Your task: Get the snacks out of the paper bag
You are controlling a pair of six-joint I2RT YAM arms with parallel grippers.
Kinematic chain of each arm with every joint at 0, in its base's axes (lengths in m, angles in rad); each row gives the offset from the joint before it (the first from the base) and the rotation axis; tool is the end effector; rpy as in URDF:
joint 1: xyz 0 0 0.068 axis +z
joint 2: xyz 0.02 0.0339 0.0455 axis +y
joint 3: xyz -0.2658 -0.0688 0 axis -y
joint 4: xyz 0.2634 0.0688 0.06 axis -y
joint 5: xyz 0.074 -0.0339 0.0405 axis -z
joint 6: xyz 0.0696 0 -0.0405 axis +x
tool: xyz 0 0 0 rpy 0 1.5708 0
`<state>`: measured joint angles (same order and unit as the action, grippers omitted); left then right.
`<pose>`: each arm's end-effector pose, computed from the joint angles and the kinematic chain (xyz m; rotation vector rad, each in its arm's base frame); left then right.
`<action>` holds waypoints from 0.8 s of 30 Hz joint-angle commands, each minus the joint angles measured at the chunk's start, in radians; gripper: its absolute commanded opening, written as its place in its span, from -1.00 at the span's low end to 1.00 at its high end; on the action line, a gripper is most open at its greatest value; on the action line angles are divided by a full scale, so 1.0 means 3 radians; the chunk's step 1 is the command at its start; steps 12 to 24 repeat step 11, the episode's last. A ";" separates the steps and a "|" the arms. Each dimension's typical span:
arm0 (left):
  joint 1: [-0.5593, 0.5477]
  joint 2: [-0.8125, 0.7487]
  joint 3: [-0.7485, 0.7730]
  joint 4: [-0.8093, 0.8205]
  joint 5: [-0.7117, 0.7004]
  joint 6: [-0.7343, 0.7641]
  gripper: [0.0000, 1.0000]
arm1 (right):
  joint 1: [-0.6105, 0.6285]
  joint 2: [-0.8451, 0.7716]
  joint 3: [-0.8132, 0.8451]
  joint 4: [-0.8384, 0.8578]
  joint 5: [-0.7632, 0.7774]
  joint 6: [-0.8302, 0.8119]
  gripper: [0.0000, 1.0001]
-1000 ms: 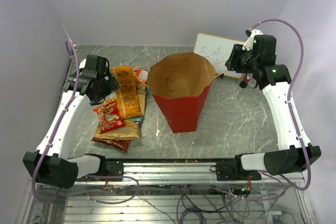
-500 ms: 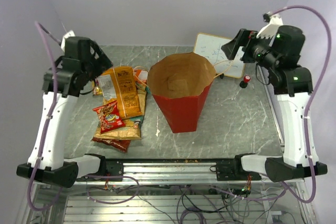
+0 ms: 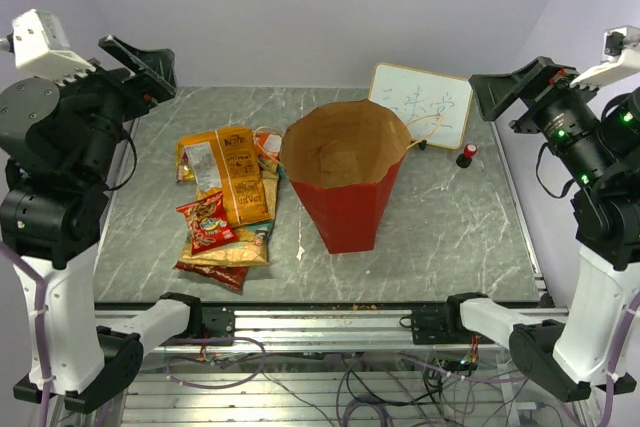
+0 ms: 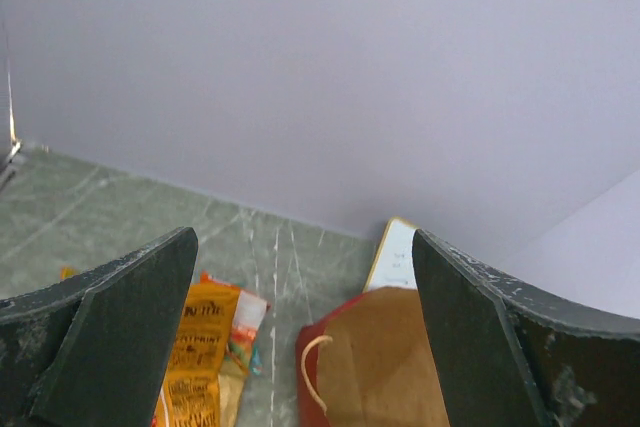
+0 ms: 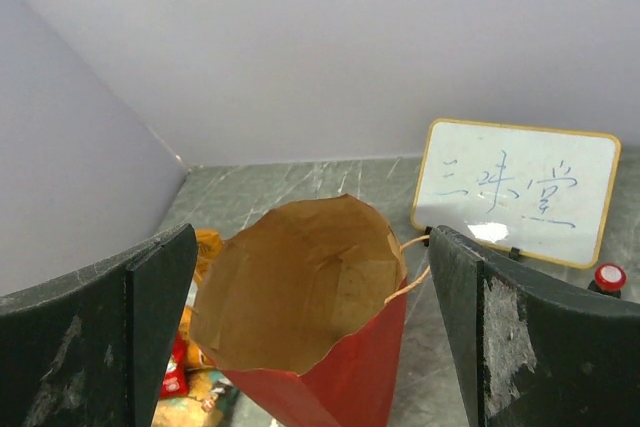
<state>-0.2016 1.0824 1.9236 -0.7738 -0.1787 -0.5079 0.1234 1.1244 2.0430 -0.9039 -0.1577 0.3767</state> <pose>0.1674 -0.0216 0.5942 -0.3741 1.4732 -0.4351 0.1576 0.0306 0.6011 0.0736 1.5777 0.5159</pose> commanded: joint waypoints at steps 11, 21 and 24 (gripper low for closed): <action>0.0018 0.0141 0.0089 0.0010 0.0169 0.0284 0.98 | -0.0007 0.0058 -0.0374 -0.0147 0.0095 0.0355 1.00; 0.0018 0.0141 0.0089 0.0010 0.0169 0.0284 0.98 | -0.0007 0.0058 -0.0374 -0.0147 0.0095 0.0355 1.00; 0.0018 0.0141 0.0089 0.0010 0.0169 0.0284 0.98 | -0.0007 0.0058 -0.0374 -0.0147 0.0095 0.0355 1.00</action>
